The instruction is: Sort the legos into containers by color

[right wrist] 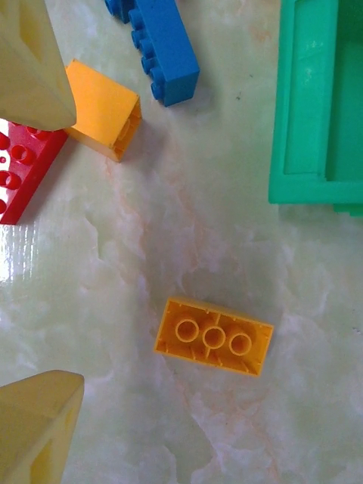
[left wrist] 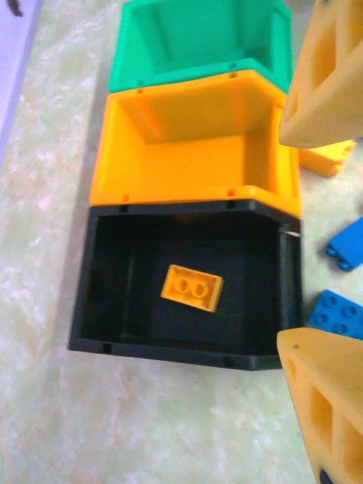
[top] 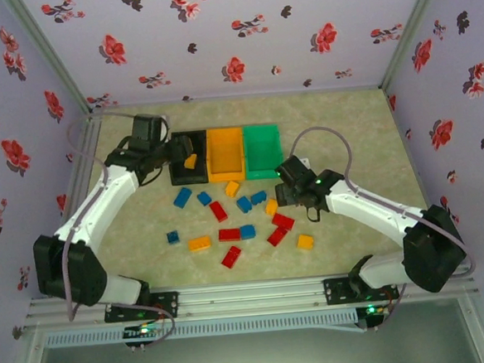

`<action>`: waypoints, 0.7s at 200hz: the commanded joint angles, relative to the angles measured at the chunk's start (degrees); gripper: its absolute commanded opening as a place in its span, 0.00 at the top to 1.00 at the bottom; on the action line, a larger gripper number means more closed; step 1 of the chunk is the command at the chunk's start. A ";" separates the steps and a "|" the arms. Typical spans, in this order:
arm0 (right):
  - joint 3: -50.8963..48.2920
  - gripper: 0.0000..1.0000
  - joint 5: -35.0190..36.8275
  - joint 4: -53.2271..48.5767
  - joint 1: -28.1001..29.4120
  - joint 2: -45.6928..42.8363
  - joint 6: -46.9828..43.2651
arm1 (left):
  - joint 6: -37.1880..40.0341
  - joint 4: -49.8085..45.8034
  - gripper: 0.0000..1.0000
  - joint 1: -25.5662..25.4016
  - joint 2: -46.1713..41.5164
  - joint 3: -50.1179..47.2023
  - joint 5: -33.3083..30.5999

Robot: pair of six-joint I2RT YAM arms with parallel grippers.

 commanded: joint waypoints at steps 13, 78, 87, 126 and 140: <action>1.26 0.18 -2.52 5.18 1.40 1.44 2.24 | -1.23 -6.06 0.33 -2.61 -8.35 -4.12 -3.30; 8.53 0.20 -5.54 8.02 9.22 11.97 -5.76 | -1.93 -10.61 0.30 -3.15 -15.58 -6.88 -6.16; 10.26 0.21 -5.71 7.57 10.39 13.92 -7.11 | -1.82 -11.00 0.30 -3.23 -15.46 -6.72 -6.17; 17.43 0.24 -4.99 5.77 14.23 22.20 -9.68 | -1.19 -12.59 0.29 -3.16 -15.32 -6.07 -6.19; 19.03 0.27 -4.30 5.95 14.69 24.33 -9.58 | -1.04 -13.12 0.29 -3.22 -15.62 -5.93 -6.12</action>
